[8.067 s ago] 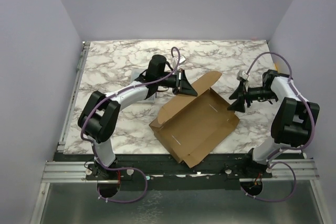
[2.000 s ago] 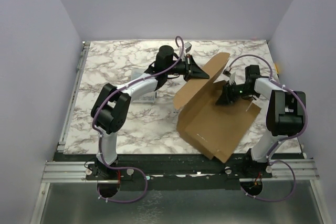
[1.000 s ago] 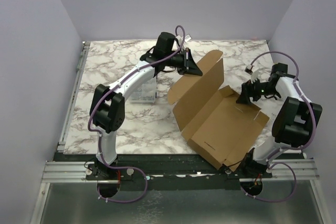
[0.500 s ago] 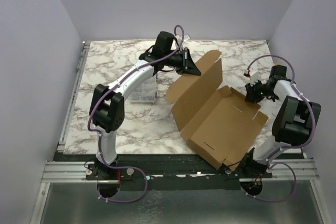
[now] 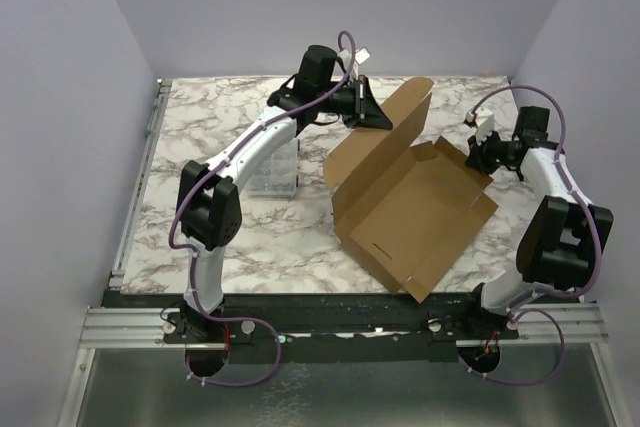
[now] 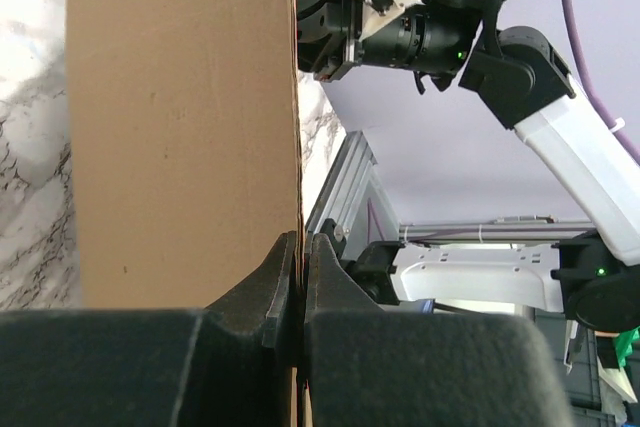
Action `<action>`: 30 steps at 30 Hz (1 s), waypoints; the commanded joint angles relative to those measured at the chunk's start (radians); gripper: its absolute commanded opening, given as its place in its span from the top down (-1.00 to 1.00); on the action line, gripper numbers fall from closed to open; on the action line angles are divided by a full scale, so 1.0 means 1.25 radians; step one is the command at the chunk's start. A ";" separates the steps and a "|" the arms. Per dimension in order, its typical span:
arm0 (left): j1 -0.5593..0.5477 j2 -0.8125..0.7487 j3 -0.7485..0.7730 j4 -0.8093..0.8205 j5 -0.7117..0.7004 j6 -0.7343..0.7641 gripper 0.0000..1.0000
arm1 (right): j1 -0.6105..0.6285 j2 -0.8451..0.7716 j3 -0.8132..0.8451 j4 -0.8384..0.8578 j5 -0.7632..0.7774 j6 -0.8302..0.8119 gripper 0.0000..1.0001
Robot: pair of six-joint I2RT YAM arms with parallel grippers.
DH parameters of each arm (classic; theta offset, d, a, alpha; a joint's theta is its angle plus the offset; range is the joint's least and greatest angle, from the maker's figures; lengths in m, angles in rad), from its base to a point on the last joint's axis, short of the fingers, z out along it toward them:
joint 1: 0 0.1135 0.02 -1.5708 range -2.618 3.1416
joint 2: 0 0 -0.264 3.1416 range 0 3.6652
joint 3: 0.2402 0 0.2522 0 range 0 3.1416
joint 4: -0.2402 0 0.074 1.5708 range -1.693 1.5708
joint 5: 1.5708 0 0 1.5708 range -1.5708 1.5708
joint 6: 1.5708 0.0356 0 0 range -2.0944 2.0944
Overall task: Fold the paper box
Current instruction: Fold the paper box at the center of the board.
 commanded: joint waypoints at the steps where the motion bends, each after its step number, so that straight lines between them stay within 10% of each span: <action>1: -0.009 0.033 0.041 0.007 -0.003 -0.017 1.00 | 0.049 -0.028 0.003 0.060 -0.033 0.030 0.99; 16: -0.007 0.061 0.088 0.059 0.020 -0.057 1.00 | 0.106 -0.111 -0.078 0.083 -0.131 -0.100 0.99; 30: -0.045 0.052 0.081 0.161 0.047 -0.142 1.00 | 0.190 -0.063 -0.109 0.214 0.109 -0.006 0.99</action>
